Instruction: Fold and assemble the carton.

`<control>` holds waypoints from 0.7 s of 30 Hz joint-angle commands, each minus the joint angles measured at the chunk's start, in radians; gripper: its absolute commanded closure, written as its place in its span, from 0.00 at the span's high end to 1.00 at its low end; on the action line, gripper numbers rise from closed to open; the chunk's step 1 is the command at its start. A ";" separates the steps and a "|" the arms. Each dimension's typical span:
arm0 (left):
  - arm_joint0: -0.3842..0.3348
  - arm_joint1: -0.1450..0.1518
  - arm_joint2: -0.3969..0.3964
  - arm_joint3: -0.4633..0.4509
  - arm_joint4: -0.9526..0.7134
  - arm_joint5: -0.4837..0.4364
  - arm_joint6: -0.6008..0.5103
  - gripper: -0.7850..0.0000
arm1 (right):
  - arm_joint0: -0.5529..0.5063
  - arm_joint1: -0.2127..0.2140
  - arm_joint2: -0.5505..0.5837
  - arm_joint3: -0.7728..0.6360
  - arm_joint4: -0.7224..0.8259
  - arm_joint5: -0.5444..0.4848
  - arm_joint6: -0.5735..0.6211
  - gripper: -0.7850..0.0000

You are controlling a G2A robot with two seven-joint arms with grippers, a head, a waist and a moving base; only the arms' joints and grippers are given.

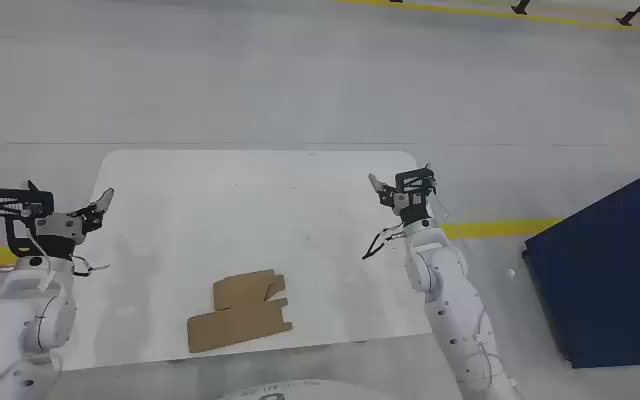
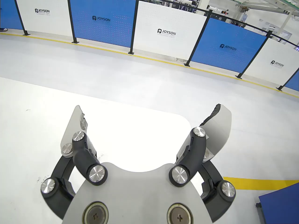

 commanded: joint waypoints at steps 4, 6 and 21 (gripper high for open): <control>0.023 0.014 0.053 0.025 0.270 -0.141 0.093 1.00 | 0.000 0.000 0.000 0.000 0.000 0.000 0.000 1.00; 0.029 0.017 0.045 0.051 0.276 -0.186 0.128 1.00 | 0.000 0.000 0.000 0.000 0.000 0.000 0.000 1.00; 0.044 0.033 0.081 0.070 0.389 -0.403 0.197 1.00 | 0.000 0.000 0.000 0.000 0.000 0.000 0.000 1.00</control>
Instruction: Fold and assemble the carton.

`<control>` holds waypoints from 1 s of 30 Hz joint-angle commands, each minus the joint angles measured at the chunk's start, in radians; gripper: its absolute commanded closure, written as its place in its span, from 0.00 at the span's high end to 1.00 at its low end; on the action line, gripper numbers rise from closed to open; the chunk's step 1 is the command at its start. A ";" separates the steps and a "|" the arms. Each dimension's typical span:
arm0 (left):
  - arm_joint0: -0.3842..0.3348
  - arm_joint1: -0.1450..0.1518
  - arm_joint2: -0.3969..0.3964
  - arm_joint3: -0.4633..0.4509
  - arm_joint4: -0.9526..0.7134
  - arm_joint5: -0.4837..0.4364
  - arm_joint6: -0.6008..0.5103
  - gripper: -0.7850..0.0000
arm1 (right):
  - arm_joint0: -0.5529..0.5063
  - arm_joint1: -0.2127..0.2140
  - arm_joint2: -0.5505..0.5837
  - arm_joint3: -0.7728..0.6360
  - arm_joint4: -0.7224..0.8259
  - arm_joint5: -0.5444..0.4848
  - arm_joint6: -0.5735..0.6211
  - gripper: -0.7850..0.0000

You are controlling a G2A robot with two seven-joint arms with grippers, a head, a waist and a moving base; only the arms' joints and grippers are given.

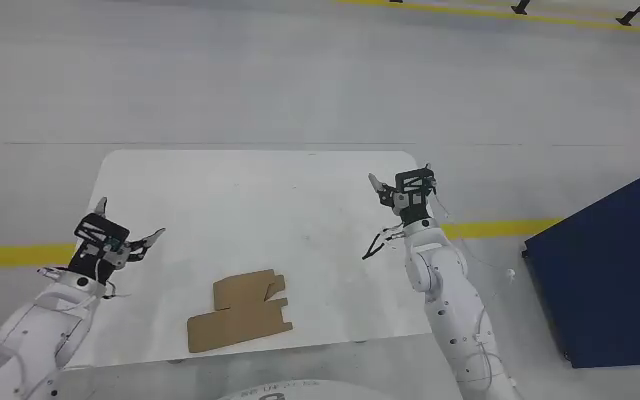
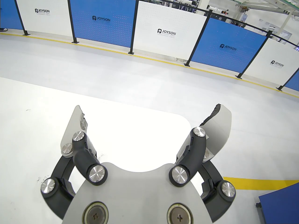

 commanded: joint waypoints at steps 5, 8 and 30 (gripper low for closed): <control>0.005 0.037 -0.014 0.029 0.156 -0.358 0.177 1.00 | 0.000 0.000 0.000 0.000 0.000 0.000 0.000 1.00; 0.012 0.057 -0.029 0.034 0.273 -0.428 0.274 1.00 | 0.000 0.000 0.000 0.000 0.000 0.000 0.000 1.00; 0.079 0.109 0.033 0.013 0.792 -0.193 0.484 1.00 | 0.000 0.000 0.000 0.000 0.000 0.000 0.000 1.00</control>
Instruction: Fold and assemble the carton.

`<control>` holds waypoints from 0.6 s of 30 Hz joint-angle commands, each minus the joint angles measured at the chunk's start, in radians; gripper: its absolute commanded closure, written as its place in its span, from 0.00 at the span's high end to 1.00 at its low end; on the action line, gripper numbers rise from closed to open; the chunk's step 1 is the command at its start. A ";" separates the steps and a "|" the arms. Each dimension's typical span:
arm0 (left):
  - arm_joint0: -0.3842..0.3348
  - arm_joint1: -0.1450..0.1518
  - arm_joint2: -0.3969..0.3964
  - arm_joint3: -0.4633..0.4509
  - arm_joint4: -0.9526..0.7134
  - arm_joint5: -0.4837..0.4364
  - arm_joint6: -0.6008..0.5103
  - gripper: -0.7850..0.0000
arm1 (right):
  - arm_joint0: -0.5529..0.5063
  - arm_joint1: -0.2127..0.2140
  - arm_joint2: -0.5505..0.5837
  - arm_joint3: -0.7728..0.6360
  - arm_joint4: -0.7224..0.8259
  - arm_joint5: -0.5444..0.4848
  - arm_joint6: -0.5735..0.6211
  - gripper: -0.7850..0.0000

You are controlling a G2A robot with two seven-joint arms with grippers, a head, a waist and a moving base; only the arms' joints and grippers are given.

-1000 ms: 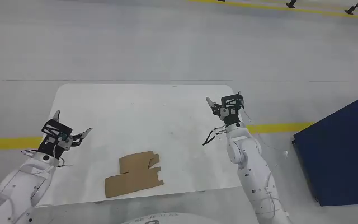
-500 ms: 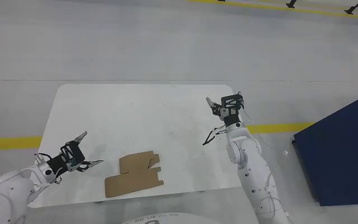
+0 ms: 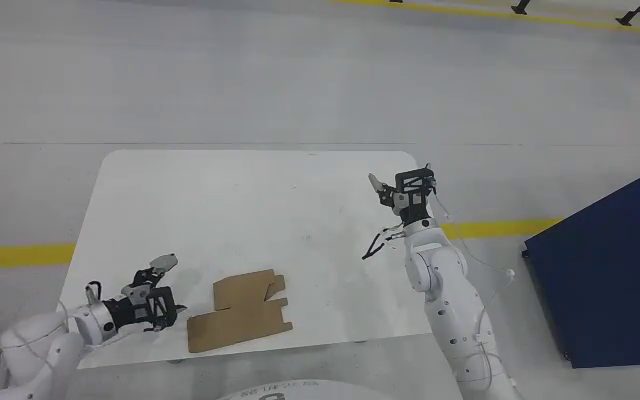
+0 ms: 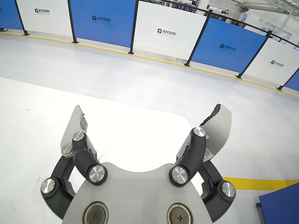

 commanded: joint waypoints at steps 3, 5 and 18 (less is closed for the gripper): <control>0.043 0.018 -0.019 -0.012 0.130 0.108 0.071 1.00 | 0.000 0.000 0.000 0.000 0.000 0.000 0.000 1.00; 0.065 0.022 -0.022 -0.027 0.177 0.180 0.063 1.00 | 0.000 0.000 0.000 0.000 0.000 0.000 0.000 1.00; 0.092 0.018 -0.016 -0.034 0.164 0.306 0.029 1.00 | 0.000 0.000 0.000 0.000 0.000 0.000 0.000 1.00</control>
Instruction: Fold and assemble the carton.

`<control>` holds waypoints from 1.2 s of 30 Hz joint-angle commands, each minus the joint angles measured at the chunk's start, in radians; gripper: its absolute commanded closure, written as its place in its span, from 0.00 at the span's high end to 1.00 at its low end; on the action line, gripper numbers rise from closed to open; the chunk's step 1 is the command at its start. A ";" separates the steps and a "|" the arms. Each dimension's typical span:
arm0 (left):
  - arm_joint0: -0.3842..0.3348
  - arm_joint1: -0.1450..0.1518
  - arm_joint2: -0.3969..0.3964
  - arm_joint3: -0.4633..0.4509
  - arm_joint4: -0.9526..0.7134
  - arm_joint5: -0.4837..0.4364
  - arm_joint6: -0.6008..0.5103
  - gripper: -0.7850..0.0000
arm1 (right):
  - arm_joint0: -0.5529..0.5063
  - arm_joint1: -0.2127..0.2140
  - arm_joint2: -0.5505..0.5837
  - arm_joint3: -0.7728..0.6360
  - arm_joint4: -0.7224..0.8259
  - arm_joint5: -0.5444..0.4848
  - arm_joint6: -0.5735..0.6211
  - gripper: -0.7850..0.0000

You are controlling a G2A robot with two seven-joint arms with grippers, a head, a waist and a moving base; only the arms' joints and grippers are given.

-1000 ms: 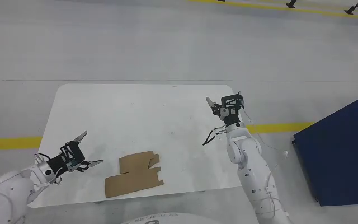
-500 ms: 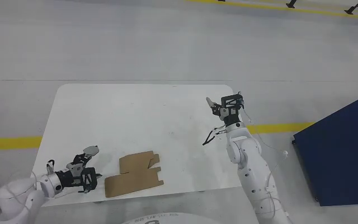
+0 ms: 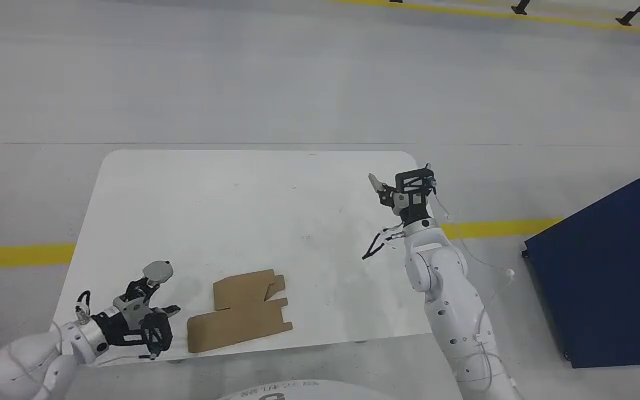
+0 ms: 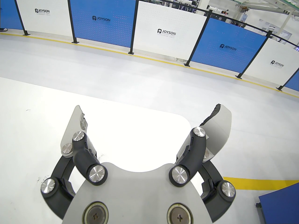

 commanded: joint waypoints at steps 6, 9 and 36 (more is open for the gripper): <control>0.002 0.012 0.032 0.028 0.233 0.150 -0.006 1.00 | 0.000 0.000 0.000 0.000 0.000 0.000 0.000 1.00; -0.002 0.021 0.036 0.056 0.278 0.197 0.092 1.00 | 0.000 0.000 0.000 0.000 0.000 0.000 0.000 1.00; -0.042 0.041 0.182 0.034 0.504 0.233 0.134 1.00 | 0.000 0.000 0.000 0.000 0.000 0.000 0.000 1.00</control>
